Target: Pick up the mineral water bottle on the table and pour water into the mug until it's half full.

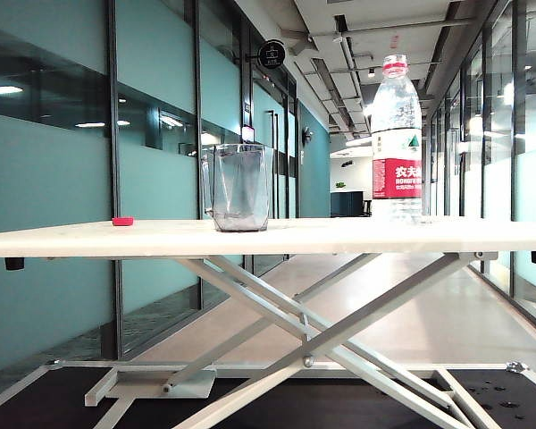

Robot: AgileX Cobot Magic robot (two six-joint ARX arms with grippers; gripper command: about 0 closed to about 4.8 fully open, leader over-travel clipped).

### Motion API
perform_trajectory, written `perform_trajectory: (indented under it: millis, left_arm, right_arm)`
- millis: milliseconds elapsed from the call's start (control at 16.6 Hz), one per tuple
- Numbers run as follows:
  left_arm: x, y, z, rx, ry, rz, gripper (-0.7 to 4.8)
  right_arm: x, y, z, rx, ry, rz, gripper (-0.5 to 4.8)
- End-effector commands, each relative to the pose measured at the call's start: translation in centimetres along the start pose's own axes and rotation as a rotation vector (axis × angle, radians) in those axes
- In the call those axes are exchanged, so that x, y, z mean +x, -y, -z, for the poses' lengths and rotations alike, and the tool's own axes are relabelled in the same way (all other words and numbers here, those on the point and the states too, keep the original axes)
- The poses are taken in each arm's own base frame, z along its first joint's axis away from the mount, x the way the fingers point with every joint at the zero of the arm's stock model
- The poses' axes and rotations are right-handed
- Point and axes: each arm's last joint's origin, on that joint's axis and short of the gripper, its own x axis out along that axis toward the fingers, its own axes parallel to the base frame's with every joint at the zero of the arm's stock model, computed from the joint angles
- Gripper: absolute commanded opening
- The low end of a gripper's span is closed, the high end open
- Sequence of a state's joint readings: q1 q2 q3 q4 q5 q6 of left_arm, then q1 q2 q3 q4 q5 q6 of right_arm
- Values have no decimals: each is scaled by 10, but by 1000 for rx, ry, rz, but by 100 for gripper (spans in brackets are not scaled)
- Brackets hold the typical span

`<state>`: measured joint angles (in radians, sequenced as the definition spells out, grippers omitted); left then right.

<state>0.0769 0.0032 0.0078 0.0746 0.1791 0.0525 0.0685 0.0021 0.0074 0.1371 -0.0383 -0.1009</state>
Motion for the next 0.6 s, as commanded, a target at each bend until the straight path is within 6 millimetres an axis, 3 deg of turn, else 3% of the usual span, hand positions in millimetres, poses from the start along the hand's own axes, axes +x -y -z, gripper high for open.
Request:
perform_trajectory:
  millis: [60,482,602]
  left_arm:
    - [0,0,-2,2,11,-1,-5]
    - [0,0,-2,0,11,0,-5]
    - [0,1,-2,-90,11,45,-5]
  right_arm:
    - [0,0,-1,3,16,-6,-5]
    - [0,0,-1,3,16,-5,-5]
    - [0,0,-1,3,16,-12,-5]
